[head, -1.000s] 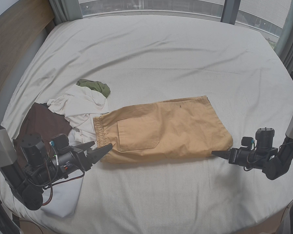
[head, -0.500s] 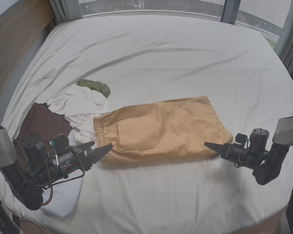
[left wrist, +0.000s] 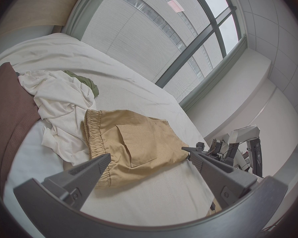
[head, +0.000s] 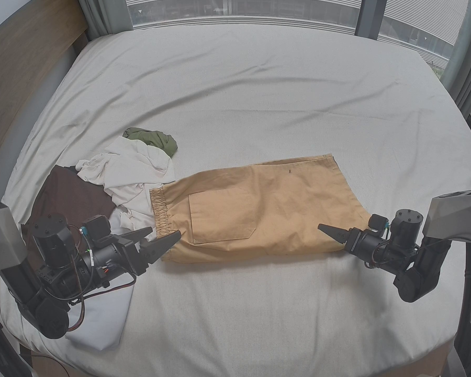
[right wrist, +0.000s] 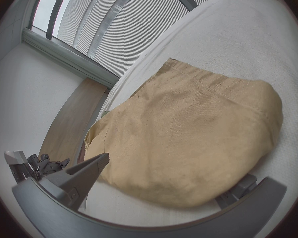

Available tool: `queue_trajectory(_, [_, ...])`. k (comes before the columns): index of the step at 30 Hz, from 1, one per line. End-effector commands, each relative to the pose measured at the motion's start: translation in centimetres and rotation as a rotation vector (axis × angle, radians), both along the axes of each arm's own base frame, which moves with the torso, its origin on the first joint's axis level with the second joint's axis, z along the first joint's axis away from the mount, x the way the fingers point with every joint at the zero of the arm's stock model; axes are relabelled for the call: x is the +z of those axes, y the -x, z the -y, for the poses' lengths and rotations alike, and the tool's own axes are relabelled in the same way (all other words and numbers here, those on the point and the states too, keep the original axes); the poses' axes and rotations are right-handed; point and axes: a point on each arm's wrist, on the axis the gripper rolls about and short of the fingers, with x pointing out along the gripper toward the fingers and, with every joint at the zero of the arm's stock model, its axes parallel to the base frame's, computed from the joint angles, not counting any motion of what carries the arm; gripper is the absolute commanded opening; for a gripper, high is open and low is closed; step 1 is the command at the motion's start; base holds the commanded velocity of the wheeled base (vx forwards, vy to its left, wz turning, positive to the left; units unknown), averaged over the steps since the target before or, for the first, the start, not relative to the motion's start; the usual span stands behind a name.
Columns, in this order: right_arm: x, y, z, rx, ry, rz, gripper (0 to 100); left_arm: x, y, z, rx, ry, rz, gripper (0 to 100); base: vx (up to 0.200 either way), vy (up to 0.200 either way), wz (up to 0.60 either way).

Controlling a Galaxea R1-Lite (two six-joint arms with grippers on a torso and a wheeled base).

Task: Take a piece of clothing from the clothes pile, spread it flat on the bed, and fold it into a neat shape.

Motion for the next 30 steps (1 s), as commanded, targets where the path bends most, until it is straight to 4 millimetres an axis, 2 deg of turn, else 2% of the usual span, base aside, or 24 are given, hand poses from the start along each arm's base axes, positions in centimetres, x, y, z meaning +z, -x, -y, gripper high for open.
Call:
queue_trajectory(1, [-0.8, -0.3, -0.2, 0.002, 0.001, -0.018, 100, 0.1, 0.0, 0.0, 0.0, 0.001, 0.002, 100, 0.0, 0.0, 0.0])
queue_trajectory(2, [-0.8, -0.3, -0.2, 0.002, 0.001, -0.015, 100, 0.1, 0.0, 0.0, 0.0, 0.001, 0.002, 100, 0.0, 0.0, 0.0])
queue_trajectory(3, [-0.8, -0.4, -0.2, 0.0, -0.001, -0.013, 0, 0.0, 0.0, 0.0, 0.001, 0.001, 0.0, 100, 0.0, 0.0, 0.0])
queue_trajectory(13, [-0.8, -0.2, -0.2, -0.024, 0.009, -0.017, 0, 0.0, 0.0, -0.1, 0.003, 0.0, -0.003, 100, 0.0, 0.0, 0.0])
queue_trajectory(20, [1.6, 2.6, -0.8, 0.017, 0.04, 0.008, 0, 0.2, 0.0, -0.2, 0.014, 0.005, 0.004, 100, 0.0, 0.0, 0.0])
queue_trajectory(30, [1.5, 6.4, 0.5, 0.034, 0.16, -0.033, 0, -0.1, 0.0, -0.1, 0.01, 0.003, -0.009, 100, 0.0, 0.0, 0.0])
